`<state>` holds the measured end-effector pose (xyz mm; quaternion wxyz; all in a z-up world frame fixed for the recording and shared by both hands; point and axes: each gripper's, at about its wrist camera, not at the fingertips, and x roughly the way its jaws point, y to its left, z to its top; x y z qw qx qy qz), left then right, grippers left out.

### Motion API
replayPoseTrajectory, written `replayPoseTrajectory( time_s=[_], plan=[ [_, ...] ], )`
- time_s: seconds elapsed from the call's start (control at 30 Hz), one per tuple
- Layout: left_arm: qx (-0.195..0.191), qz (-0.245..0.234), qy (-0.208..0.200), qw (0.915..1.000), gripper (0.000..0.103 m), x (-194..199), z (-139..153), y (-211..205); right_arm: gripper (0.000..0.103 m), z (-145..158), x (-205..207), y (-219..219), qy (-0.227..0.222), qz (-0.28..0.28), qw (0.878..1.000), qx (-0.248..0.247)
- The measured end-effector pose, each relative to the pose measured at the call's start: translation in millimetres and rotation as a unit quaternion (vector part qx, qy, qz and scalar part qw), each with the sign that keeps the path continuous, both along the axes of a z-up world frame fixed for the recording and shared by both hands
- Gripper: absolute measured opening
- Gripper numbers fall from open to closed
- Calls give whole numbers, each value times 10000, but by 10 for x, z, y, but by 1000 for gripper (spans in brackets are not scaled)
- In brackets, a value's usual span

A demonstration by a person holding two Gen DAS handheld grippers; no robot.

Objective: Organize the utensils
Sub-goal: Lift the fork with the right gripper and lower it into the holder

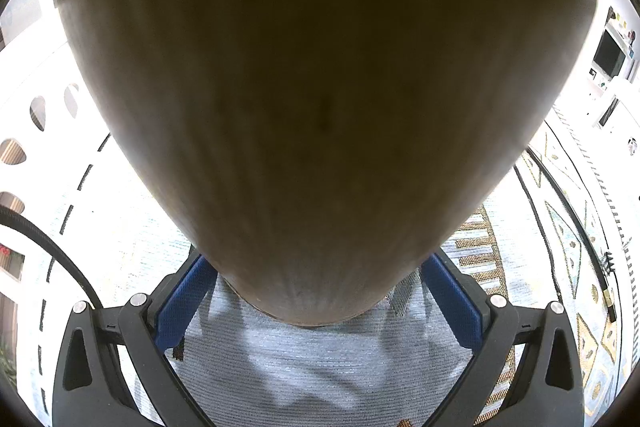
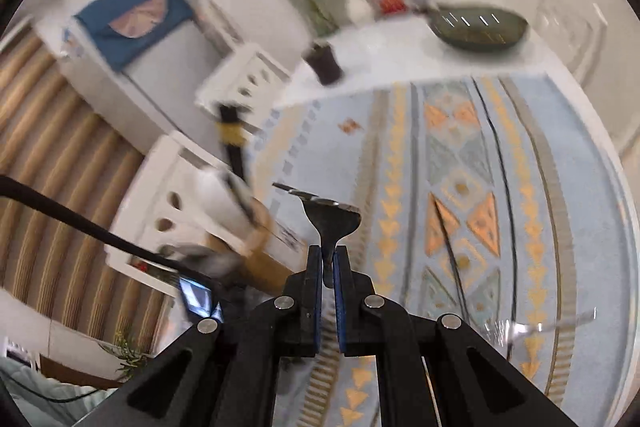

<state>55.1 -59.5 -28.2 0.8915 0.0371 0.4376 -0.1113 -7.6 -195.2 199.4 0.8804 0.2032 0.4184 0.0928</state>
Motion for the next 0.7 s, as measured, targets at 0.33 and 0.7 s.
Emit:
replayPoseTrajectory(
  time_s=[0.33,0.7],
  plan=[
    [-8,-6,5,10000,103,-26,56,-55,5,614,223,503,-908,690,9935,-45],
    [-7,-5,3,10000,103,-28,56,-59,5,114,593,846,-260,1043,9939,-232]
  ],
)
